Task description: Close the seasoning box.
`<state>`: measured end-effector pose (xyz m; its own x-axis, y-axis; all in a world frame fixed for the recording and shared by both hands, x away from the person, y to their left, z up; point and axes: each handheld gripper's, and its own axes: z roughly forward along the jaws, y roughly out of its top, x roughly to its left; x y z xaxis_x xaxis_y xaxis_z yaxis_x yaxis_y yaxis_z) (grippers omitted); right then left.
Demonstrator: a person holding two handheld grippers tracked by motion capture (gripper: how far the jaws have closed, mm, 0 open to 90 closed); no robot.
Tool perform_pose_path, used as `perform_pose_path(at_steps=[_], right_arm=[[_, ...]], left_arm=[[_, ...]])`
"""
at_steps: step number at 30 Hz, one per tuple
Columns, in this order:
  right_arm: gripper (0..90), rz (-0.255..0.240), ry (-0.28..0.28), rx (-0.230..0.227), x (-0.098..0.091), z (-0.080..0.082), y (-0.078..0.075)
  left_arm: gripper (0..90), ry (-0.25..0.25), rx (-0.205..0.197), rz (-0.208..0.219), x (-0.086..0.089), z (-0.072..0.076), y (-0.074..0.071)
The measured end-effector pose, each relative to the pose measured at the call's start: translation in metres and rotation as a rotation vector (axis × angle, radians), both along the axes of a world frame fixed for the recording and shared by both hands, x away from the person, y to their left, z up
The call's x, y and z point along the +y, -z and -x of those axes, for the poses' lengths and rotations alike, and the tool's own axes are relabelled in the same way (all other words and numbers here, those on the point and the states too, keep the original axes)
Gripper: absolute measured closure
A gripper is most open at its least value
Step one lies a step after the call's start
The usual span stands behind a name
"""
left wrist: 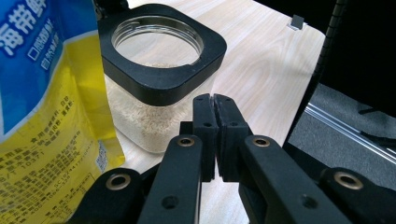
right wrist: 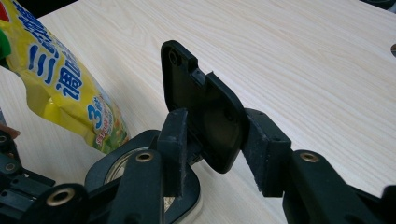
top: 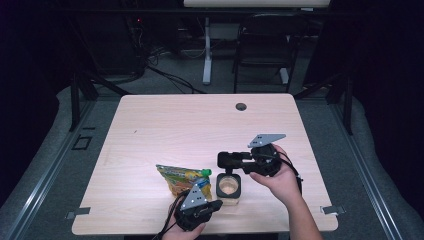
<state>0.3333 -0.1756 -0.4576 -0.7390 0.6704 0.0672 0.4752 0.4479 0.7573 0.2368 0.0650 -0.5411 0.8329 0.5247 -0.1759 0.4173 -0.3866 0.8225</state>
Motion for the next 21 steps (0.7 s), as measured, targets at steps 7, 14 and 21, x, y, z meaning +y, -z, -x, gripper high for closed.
perform_pose_path(at_steps=[7,14,21], right_arm=[[61.2,0.003,0.003,-0.004,0.0009,0.0008,-0.0003],[61.0,0.012,-0.009,-0.004,0.0009,0.0019,-0.0014],[61.3,0.013,-0.016,-0.002,0.001,0.0035,-0.0025]], left_arm=[[89.8,-0.015,0.01,-0.007,-0.0032,-0.0045,0.0029],[90.0,-0.026,0.007,-0.011,-0.0031,-0.007,0.0046],[90.0,-0.035,0.008,-0.015,-0.0038,-0.0084,0.0057]])
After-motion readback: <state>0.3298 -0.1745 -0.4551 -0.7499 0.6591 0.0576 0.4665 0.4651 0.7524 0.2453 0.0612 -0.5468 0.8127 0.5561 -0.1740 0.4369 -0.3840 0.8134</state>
